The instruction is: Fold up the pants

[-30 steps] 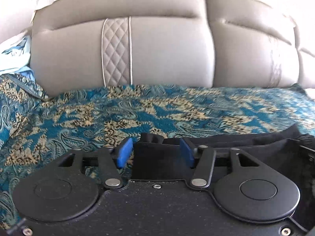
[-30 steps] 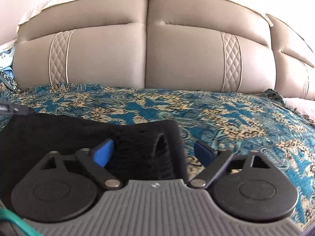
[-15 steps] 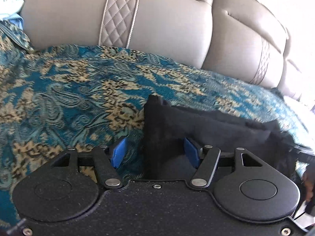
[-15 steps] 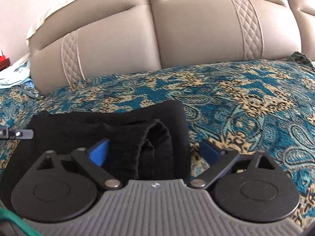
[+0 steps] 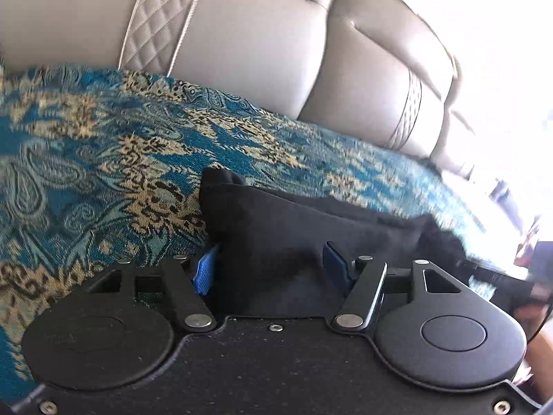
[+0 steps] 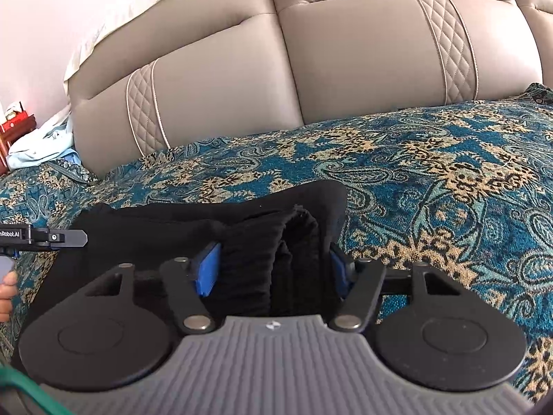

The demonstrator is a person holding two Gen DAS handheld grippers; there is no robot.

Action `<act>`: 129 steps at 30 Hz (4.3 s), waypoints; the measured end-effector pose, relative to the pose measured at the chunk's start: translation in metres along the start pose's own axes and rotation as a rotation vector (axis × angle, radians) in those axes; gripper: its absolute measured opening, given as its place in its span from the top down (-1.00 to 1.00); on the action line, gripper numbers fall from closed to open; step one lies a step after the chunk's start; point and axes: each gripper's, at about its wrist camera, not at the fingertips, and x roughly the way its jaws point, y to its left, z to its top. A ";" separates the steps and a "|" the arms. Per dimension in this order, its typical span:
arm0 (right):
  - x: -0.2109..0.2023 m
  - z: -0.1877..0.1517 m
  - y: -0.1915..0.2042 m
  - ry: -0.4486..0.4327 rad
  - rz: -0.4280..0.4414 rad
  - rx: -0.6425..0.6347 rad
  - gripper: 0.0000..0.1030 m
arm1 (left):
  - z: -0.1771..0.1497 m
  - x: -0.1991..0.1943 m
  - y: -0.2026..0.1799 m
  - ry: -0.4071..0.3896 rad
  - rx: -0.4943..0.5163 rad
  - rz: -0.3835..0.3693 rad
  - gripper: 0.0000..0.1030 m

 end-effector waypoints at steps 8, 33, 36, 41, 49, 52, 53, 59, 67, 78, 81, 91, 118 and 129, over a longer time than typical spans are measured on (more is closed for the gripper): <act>0.002 0.003 0.005 -0.002 0.006 0.021 0.28 | -0.002 0.009 -0.021 -0.039 0.104 0.153 0.51; 0.165 0.089 0.104 0.005 -0.049 -0.114 0.40 | 0.112 0.067 0.058 -0.129 0.077 0.541 0.62; 0.165 0.086 0.095 0.003 -0.032 -0.092 0.28 | 0.106 0.073 0.056 -0.122 0.111 0.563 0.49; 0.157 0.085 0.091 -0.015 -0.045 -0.071 -0.42 | 0.106 0.069 0.051 -0.107 0.113 0.603 -0.03; 0.114 0.082 0.093 -0.053 -0.135 -0.133 -0.56 | 0.094 0.033 0.017 -0.131 0.148 0.607 -0.63; 0.098 0.076 0.088 -0.042 -0.182 -0.123 -0.56 | 0.083 0.020 0.000 -0.123 0.180 0.610 -0.71; 0.094 0.074 0.085 -0.036 -0.196 -0.112 -0.56 | 0.079 0.016 -0.005 -0.120 0.191 0.610 -0.73; 0.077 0.048 0.072 0.024 -0.365 -0.055 -0.57 | 0.042 -0.003 -0.025 -0.079 0.219 0.614 -0.78; 0.034 0.032 0.102 -0.094 -0.267 -0.136 -0.61 | -0.003 -0.019 -0.032 -0.064 0.179 0.623 -0.80; 0.063 0.021 0.144 -0.005 -0.243 -0.331 -0.70 | -0.005 -0.021 -0.032 -0.054 0.110 0.636 -0.89; 0.067 0.022 0.134 0.028 -0.262 -0.328 -0.77 | -0.007 -0.022 -0.034 -0.046 0.118 0.631 -0.94; 0.067 0.019 0.113 0.021 -0.329 -0.307 -0.83 | -0.012 -0.019 -0.039 -0.043 0.121 0.637 -1.00; 0.021 -0.029 0.153 -0.038 -0.140 -0.261 -1.00 | -0.052 -0.031 -0.066 0.021 0.145 0.620 -1.00; 0.032 -0.047 0.158 -0.002 -0.166 -0.305 -1.00 | -0.059 -0.033 -0.057 -0.027 0.104 0.591 -1.00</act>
